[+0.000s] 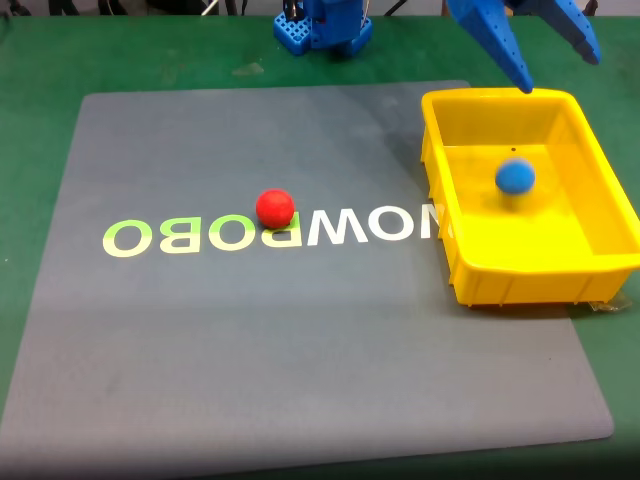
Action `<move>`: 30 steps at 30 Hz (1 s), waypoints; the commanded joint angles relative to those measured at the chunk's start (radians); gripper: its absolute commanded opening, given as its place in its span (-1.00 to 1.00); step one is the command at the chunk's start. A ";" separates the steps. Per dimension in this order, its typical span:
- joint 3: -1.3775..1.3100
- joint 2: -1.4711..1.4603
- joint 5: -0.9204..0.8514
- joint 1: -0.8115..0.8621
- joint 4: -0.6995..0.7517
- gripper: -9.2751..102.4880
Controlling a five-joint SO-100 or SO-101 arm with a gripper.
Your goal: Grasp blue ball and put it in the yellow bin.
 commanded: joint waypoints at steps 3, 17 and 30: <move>0.017 0.106 0.000 0.021 -0.018 -0.18; 0.813 0.851 -0.086 0.204 -0.017 -0.46; 1.408 1.502 -0.238 0.456 0.198 -0.83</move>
